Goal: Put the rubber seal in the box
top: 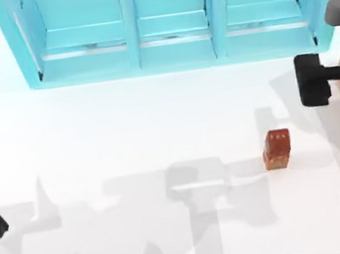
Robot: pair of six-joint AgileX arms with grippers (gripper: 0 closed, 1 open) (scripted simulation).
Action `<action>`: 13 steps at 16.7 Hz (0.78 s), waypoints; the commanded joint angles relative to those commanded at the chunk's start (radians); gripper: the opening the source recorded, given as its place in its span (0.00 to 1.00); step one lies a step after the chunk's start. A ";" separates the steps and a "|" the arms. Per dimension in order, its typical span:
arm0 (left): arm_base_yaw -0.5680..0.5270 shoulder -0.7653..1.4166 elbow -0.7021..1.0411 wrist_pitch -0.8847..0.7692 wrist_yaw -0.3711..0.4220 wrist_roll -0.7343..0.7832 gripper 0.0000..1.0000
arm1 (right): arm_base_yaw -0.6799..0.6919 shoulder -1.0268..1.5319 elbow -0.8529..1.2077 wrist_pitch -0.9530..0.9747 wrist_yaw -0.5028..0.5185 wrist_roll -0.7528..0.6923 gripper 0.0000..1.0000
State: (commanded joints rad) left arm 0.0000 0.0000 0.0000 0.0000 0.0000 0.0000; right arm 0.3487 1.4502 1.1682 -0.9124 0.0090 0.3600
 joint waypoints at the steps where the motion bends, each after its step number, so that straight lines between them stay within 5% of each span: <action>1: 0.000 0.000 0.000 0.000 0.000 0.000 1.00 | 0.021 0.087 0.070 -0.055 0.000 0.022 1.00; 7: 0.000 0.000 0.000 0.000 0.000 0.000 1.00 | 0.116 0.442 0.392 -0.286 -0.005 0.121 1.00; 13: 0.000 0.000 0.000 0.000 0.000 0.000 1.00 | 0.133 0.506 0.453 -0.323 -0.008 0.138 1.00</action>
State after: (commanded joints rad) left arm 0.0000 0.0000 0.0000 0.0000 0.0000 0.0000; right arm 0.4816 1.9562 1.6211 -1.2356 0.0012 0.4976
